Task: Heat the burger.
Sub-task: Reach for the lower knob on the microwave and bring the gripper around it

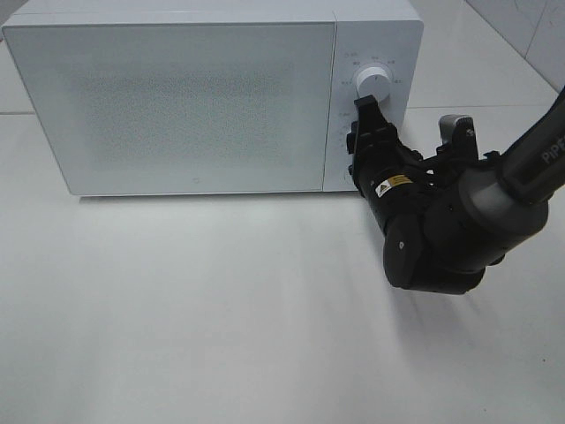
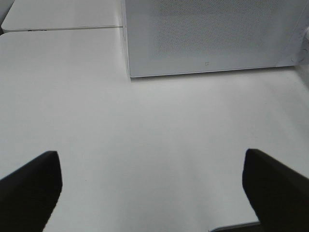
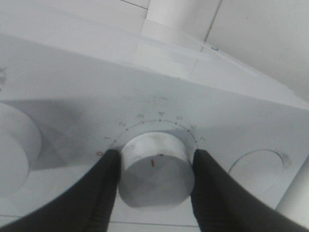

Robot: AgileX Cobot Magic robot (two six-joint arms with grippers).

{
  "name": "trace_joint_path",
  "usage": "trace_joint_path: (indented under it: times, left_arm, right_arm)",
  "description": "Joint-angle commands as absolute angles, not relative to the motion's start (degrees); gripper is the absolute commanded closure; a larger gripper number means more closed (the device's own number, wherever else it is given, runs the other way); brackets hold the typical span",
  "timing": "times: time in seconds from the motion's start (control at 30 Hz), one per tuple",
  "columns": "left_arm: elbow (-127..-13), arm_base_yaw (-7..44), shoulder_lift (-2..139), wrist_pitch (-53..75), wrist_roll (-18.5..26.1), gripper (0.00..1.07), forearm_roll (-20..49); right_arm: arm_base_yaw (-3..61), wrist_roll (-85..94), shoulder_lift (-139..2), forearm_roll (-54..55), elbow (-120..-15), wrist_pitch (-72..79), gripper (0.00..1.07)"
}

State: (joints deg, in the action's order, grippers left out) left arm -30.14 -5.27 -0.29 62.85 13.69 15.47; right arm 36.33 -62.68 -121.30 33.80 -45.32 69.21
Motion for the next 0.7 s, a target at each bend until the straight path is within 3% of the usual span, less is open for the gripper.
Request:
trace_joint_path:
  times: [0.03, 0.3, 0.7]
  left_arm:
    - [-30.02, -5.39, -1.38, 62.22, 13.35, 0.13, 15.64]
    - [-30.02, -5.39, -1.38, 62.22, 13.35, 0.13, 15.64]
    - [-30.02, -5.39, -1.38, 62.22, 13.35, 0.13, 15.64]
  right_arm:
    - [36.78, -75.86, -120.78, 23.89, -47.44, 74.26, 1.07]
    - [36.78, -86.12, -120.78, 24.12, -47.44, 76.03, 1.07]
    - [36.78, -87.03, -120.78, 24.29, -47.44, 76.38, 1.07]
